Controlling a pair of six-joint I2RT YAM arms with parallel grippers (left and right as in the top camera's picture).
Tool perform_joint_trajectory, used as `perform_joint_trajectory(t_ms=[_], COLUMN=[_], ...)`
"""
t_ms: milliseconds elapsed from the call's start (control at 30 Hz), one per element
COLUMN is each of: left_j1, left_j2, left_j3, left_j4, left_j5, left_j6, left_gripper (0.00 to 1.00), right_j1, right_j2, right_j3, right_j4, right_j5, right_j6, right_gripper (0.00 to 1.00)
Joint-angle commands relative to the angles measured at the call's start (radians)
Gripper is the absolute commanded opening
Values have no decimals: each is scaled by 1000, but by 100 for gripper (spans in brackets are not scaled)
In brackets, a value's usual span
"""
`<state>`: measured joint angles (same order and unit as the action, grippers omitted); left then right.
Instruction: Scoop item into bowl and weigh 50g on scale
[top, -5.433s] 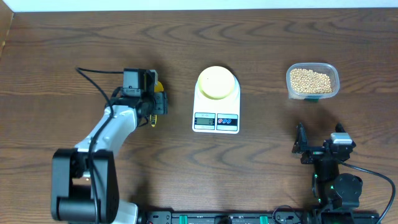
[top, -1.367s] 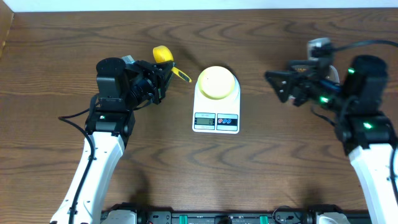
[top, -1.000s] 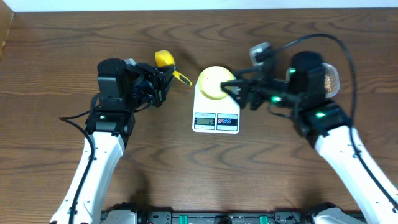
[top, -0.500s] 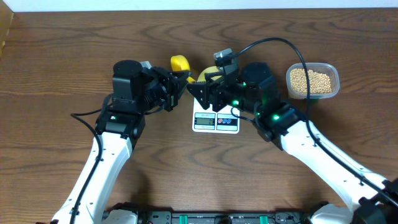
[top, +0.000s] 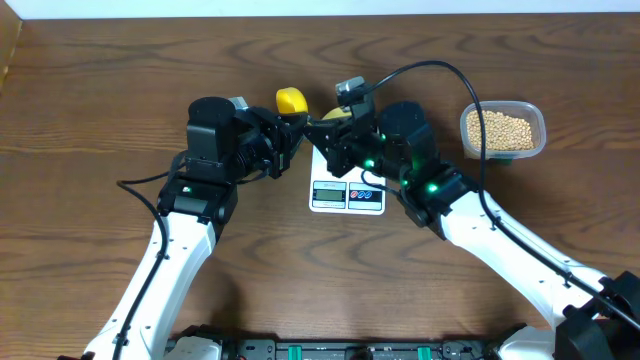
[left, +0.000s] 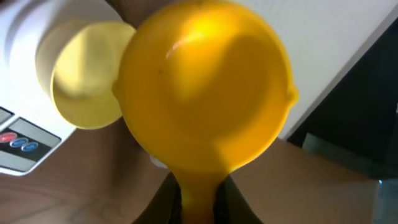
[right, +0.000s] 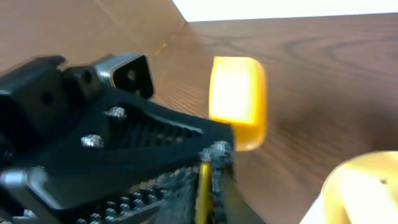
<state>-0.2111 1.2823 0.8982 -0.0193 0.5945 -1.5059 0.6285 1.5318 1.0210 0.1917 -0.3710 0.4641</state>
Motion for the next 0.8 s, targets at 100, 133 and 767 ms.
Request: perform_joint_trajectory(t_ms=[100, 133, 767], left_j1=[-18, -18, -12], left_j2=[-10, -10, -10], left_j3=[2, 2, 2], left_j4=[-9, -9, 35], left_j5=[48, 48, 53], left_j6=[100, 110, 870], left_gripper=[8, 8, 98], right_j1=[-11, -11, -189], right_j2=[11, 11, 11], right_j3=[15, 15, 364], right_j4=[-11, -16, -510], right_j5=[58, 58, -51], right_j6=[3, 3, -156], right_gripper=[1, 1, 1])
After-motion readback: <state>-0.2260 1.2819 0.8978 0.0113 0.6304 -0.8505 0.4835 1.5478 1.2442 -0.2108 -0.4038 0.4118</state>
